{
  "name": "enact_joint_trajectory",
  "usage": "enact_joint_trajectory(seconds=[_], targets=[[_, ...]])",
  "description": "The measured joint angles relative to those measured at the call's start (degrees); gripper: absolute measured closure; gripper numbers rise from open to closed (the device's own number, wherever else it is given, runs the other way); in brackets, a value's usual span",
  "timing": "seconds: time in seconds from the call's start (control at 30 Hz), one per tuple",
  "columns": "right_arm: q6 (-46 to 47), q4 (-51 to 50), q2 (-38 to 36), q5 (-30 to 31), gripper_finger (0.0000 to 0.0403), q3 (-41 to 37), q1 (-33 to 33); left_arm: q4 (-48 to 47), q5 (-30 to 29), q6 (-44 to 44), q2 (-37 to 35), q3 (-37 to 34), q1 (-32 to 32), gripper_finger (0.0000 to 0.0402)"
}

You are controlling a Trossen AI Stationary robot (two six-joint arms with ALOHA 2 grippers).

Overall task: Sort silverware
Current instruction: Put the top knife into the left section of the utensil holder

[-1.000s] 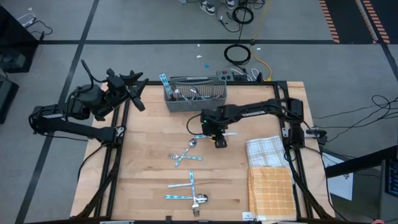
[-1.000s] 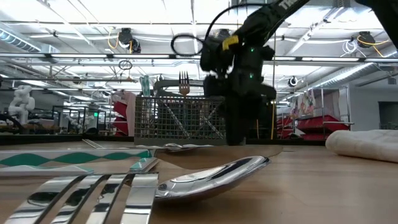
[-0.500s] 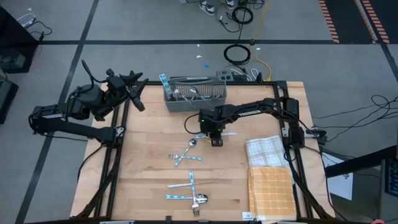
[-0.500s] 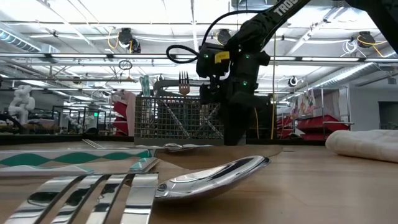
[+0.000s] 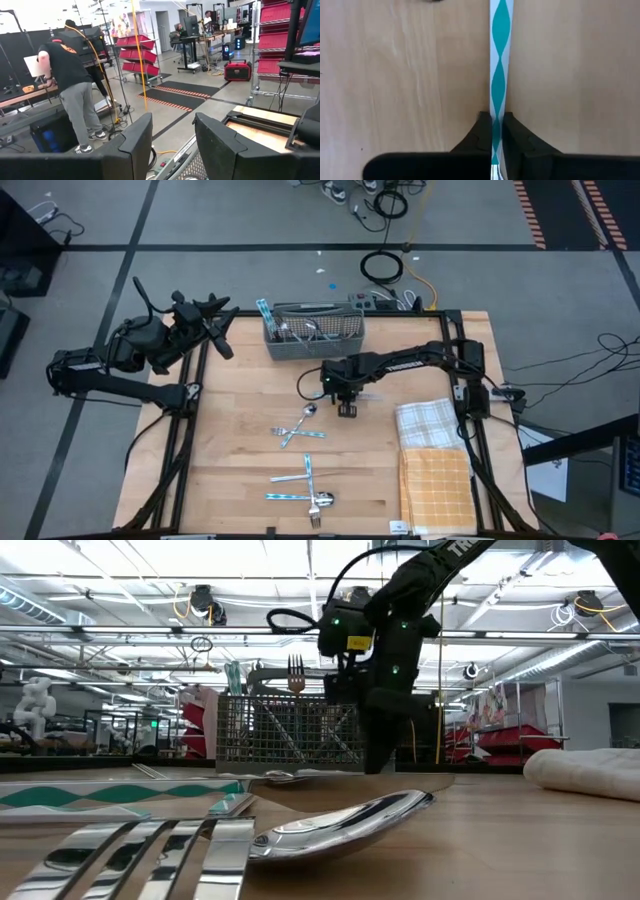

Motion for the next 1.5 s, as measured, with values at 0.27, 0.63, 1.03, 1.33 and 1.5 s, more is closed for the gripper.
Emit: enact_joint_trajectory(seconds=[0.27,0.63,1.03,1.33,1.5], targets=[[4.6,7.5,-9.4,2.5,0.0402,0.1,0.2,0.0,0.0,0.0,-0.1,0.0,0.0,0.0247],[3.4,66.4,-10.9,4.9,0.0403,0.4,-3.9,0.4,0.0,0.0,-1.8,0.0,0.0,0.0247],[10.8,90.9,3.7,1.4,0.0403,6.1,-9.8,0.3,0.0,0.0,-3.8,0.0,0.0,0.0247],[8.6,79.6,12.2,-0.1,0.0403,17.8,-9.7,-0.1,0.0,0.0,-3.9,0.0,0.0,0.0247],[8.4,79.0,14.0,2.6,0.0403,18.0,-9.7,-1.8,0.0,0.0,-4.3,0.0,0.0,0.0247]])
